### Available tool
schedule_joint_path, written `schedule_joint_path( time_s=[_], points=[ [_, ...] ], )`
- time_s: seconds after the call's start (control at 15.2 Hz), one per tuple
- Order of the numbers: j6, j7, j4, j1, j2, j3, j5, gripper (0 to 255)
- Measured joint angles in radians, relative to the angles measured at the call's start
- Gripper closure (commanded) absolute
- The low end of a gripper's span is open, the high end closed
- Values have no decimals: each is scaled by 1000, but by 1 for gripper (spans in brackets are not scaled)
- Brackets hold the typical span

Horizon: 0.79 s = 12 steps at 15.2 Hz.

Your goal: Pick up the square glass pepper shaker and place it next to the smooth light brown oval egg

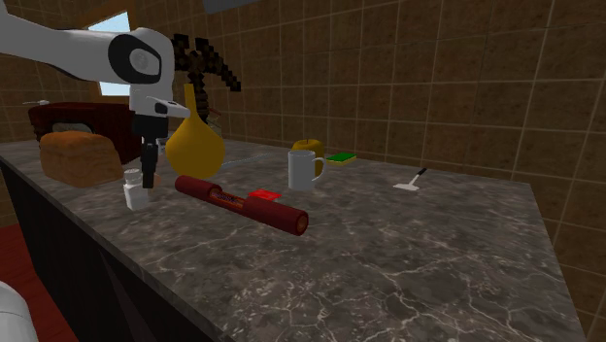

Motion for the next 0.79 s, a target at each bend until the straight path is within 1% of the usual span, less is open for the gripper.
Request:
schedule_joint_path(
  time_s=[0.26,0.4,0.53,0.79],
  points=[
    [0,0,0,0,0,0,0,0],
    [-36,2,49,-6,13,-8,-10,0],
    [-87,14,124,-13,38,-10,-21,0],
    [-113,18,155,-15,44,-14,-25,0]
  ],
)
